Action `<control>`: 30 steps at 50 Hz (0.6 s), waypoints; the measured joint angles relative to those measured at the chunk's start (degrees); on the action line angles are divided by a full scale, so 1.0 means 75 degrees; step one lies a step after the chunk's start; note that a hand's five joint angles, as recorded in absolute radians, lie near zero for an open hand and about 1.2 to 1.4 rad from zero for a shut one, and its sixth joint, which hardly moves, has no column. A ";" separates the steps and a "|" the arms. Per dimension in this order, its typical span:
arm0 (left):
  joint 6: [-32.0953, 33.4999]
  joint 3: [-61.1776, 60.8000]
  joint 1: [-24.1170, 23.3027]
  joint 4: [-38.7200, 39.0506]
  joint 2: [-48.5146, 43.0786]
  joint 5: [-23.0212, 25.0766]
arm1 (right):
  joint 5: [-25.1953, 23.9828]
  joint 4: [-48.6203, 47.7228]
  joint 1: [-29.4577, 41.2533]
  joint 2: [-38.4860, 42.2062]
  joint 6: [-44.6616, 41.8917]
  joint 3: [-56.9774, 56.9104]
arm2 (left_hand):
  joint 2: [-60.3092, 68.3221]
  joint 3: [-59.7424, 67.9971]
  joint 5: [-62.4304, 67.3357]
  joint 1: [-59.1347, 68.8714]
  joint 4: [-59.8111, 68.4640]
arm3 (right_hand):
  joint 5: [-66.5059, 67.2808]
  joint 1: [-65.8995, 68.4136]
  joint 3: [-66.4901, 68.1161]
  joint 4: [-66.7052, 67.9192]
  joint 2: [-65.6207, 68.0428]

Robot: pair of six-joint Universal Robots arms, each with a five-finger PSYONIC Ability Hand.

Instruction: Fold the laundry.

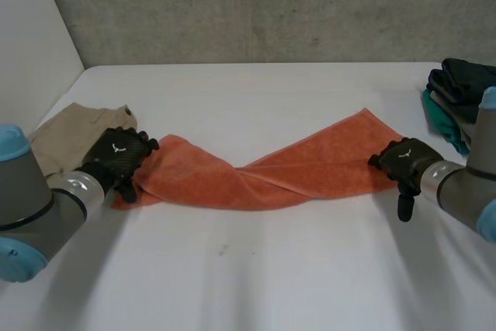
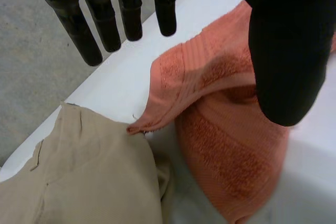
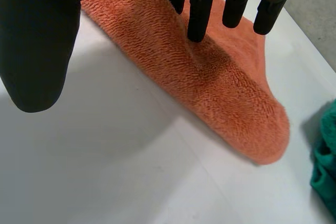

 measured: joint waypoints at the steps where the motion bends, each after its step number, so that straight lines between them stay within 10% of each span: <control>1: -0.0005 0.0066 0.0006 0.0008 -0.0074 -0.0002 | -0.0011 -0.0157 0.0017 0.0033 0.0013 0.0074 | 0.0112 0.0137 0.0144 0.0143 0.0139 | 0.0051 0.0001 0.0068 0.0076 0.0000; 11: -0.0397 0.0520 -0.0143 0.0064 -0.0460 0.0005 | -0.0018 -0.1119 0.0102 0.0296 0.0219 0.0401 | 0.1974 0.2003 0.1976 0.2080 0.2026 | 0.1329 0.1209 0.1392 0.1333 0.0021; 20: -0.0679 0.0479 -0.0280 0.0297 -0.0472 0.0061 | -0.0016 -0.1420 0.0076 0.0461 0.0368 0.0328 | 0.5979 0.5968 0.5897 0.6022 0.6012 | 0.4930 0.2777 0.5228 0.5216 0.3757; 30: -0.0706 0.0366 -0.0365 0.0728 -0.0273 0.0000 | -0.0135 -0.1422 -0.0020 -0.0003 0.0480 0.0284 | 0.6500 0.6486 0.6163 0.6089 0.6550 | 0.7420 0.2781 0.7405 0.7470 0.5983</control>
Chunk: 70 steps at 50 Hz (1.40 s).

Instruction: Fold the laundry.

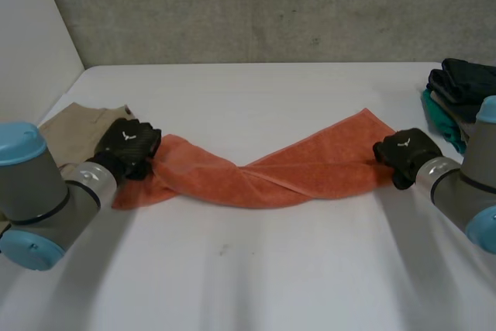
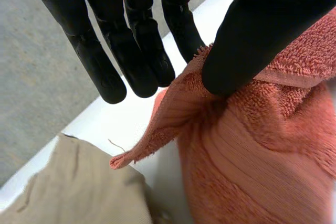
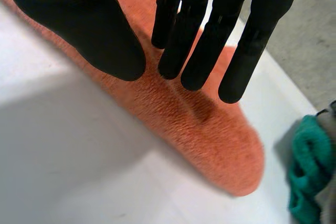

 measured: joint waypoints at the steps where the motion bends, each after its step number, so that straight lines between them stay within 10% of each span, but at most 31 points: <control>1: -0.0013 -0.0011 -0.0007 0.0000 0.0148 -0.0048 | -0.0017 0.0041 -0.0011 -0.0149 0.0004 -0.0013 | 0.0000 0.0000 0.0003 0.0000 0.0001 | 0.0004 0.0000 0.0000 -0.0001 0.0000; 16: -0.1503 0.0057 -0.0283 -0.1129 0.4552 -0.0734 | -0.0687 0.1214 -0.0362 -0.2553 0.0620 -0.1473 | 0.0016 0.0004 0.0001 0.0001 0.0005 | 0.0029 0.0072 -0.0013 -0.0004 -0.0015; 19: -0.1776 0.0153 -0.0312 -0.1315 0.5029 -0.0785 | -0.0806 0.1643 -0.0374 -0.2462 0.0816 -0.1812 | 0.0016 0.0004 0.0001 0.0000 0.0005 | -0.3358 -0.0268 -0.3419 -0.3309 -0.3460; 25: -0.1889 0.0180 -0.0482 -0.1616 0.4877 -0.0839 | -0.0874 0.2804 -0.0307 -0.1702 0.1026 -0.1852 | 0.0016 0.0004 0.0000 0.0001 0.0005 | -0.6524 -0.1664 -0.6222 -0.6386 -0.5971; 35: -0.1595 0.0339 -0.0991 -0.1711 0.4250 -0.1147 | -0.1289 0.2038 0.0100 -0.0736 0.2158 -0.0143 | 0.0023 0.0004 0.0001 0.0001 0.0007 | -0.6915 -0.1918 -0.6647 -0.6655 -0.6226; 48: -0.1611 0.0892 -0.1465 -0.2026 0.4623 -0.1446 | -0.0980 -0.0637 0.0977 0.0432 0.2191 0.0413 | 0.0023 0.0004 0.0001 0.0001 0.0007 | -0.6295 -0.1653 -0.6245 -0.6350 -0.6079; 55: -0.1722 0.0929 -0.1534 -0.2107 0.4864 -0.1566 | -0.0660 -0.1057 0.1195 0.0833 0.2181 0.0001 | 0.0023 0.0004 0.0001 0.0001 0.0008 | -0.0853 0.2720 -0.0291 -0.0333 -0.0273; 70: -0.1662 0.0631 -0.1104 -0.2872 0.5238 -0.1382 | -0.0990 0.0343 0.0382 -0.1951 0.2039 -0.0702 | 0.0023 0.0004 0.0001 0.0001 0.0009 | -0.0228 0.3645 -0.0001 -0.0013 0.0065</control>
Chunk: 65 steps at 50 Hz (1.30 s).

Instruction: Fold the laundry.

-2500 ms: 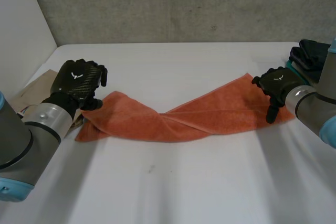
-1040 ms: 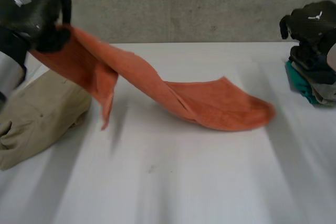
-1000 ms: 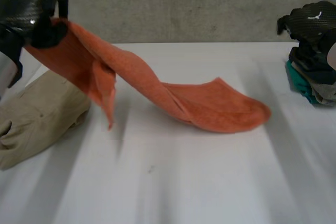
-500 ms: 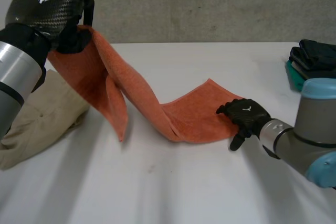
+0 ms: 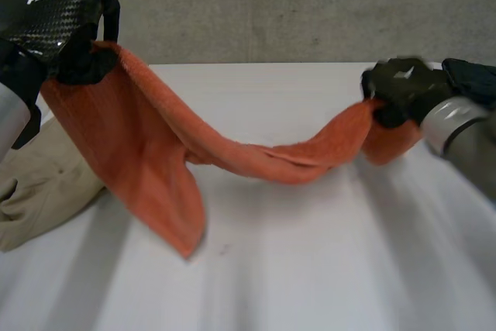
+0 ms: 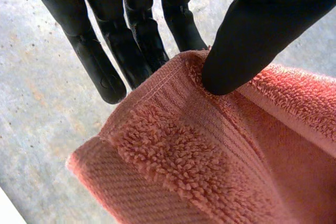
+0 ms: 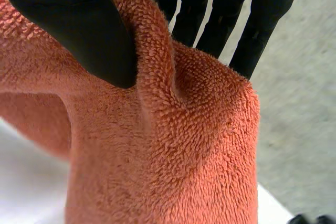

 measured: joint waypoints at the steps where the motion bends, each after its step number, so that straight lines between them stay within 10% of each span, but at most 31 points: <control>1: 0.0001 -0.0028 0.0032 -0.0078 0.0024 0.0038 | -0.0108 0.0247 -0.0092 -0.0135 -0.0042 -0.0130 | 0.0000 0.0000 0.0000 0.0000 0.0000 | 0.0000 0.0000 0.0002 0.0003 0.0000; 18: 0.0069 -0.1122 0.0176 -0.0313 -0.1417 0.0219 | -0.0414 0.4251 -0.0507 0.1368 -0.2138 -0.2591 | 0.0000 0.0000 0.0000 0.0000 0.0001 | 0.0034 0.0000 0.0010 0.0012 0.0000; 28: 0.0274 0.0646 0.0200 0.1795 -0.2895 -0.0357 | 0.0717 0.1690 0.0114 0.2906 -0.1151 -0.4702 | 0.0010 0.0037 0.0000 0.0000 0.0007 | 0.0034 0.0000 0.0021 0.0023 0.0000; 38: 0.0053 0.1986 0.0044 0.3153 -0.2409 -0.1401 | 0.1297 -0.3066 0.0465 0.2085 0.0394 -0.4486 | 0.0012 0.0037 0.0000 0.0000 0.0024 | 0.0034 0.0000 0.0021 0.0034 0.0000; 52: 0.0309 -0.1706 -0.1358 0.2050 -0.2205 -0.0856 | 0.0672 -0.0760 0.0761 0.1907 0.0151 -0.3347 | -0.0095 -0.0072 -0.0039 -0.0045 -0.0052 | 0.0052 0.0000 0.0021 0.0049 0.0000; 58: 0.0817 -0.2252 -0.2110 0.2085 -0.2872 -0.1069 | 0.0489 -0.0328 0.0934 0.1894 -0.0119 -0.2902 | -0.7169 -0.7022 -0.6768 -0.7225 -0.7182 | 0.0052 0.0000 0.0021 0.0049 0.0000; 65: 0.1631 -0.1457 -0.2010 0.1815 -0.2775 -0.1651 | 0.0265 -0.0366 0.1028 0.1572 -0.0292 -0.2582 | -0.7570 -0.7494 -0.7125 -0.7301 -0.7628 | 0.0052 0.0000 0.0021 0.0049 0.0000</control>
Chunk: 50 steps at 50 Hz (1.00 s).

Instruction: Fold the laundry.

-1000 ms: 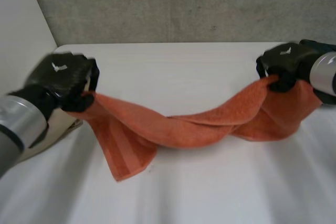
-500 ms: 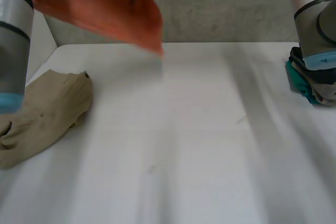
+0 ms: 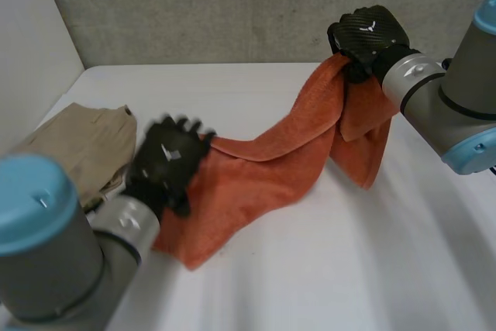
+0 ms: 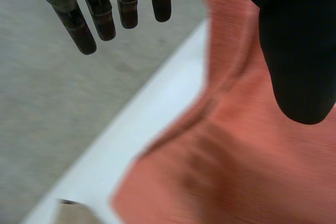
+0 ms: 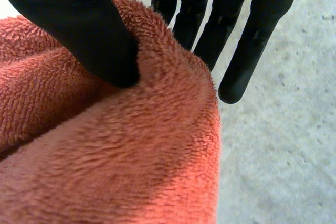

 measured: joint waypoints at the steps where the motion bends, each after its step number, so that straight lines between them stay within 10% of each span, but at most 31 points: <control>1: 0.0012 0.0171 0.0115 -0.0023 0.0058 -0.0053 | -0.0066 -0.0013 0.0007 -0.0079 0.0004 0.0050 | 0.0000 0.0000 0.0000 0.0001 0.0000 | -0.0001 0.0000 -0.0001 0.0001 0.0000; 14: -0.1434 0.2132 0.1583 -0.0616 -0.0829 0.0800 | -0.1767 -0.0616 0.0109 -0.2047 0.0757 0.1063 | 0.0000 0.0000 0.0000 0.0001 0.0000 | 0.0000 0.0000 0.0000 0.0001 0.0000; 27: -0.1807 0.3442 0.1682 -0.1298 -0.2866 0.1888 | -0.2601 -0.0911 0.0308 -0.3670 0.2206 0.1492 | 0.0093 0.0059 0.0055 0.0101 0.0062 | 0.0000 0.0000 0.0000 0.0001 0.0000; 30: -0.1983 0.3702 0.1625 -0.1394 -0.3228 0.1881 | -0.2697 -0.0876 0.0214 -0.3785 0.2487 0.1492 | 0.2744 0.2545 0.2508 0.3181 0.2623 | 0.0000 0.0000 0.0000 0.0001 0.0000; 35: -0.2554 0.3944 0.1613 -0.1603 -0.3538 0.1864 | -0.2727 -0.0712 -0.0107 -0.3502 0.2582 0.1419 | 0.7442 0.7376 0.7067 0.7531 0.7501 | -0.0001 0.0000 0.0000 0.0001 0.0000; 50: -0.3224 0.4305 0.2163 0.0960 -0.2009 0.0706 | -0.1449 0.0517 -0.0495 -0.1222 0.0662 -0.0020 | 0.7560 0.7490 0.7067 0.7531 0.7625 | 0.0000 0.0000 0.0000 0.0003 0.0000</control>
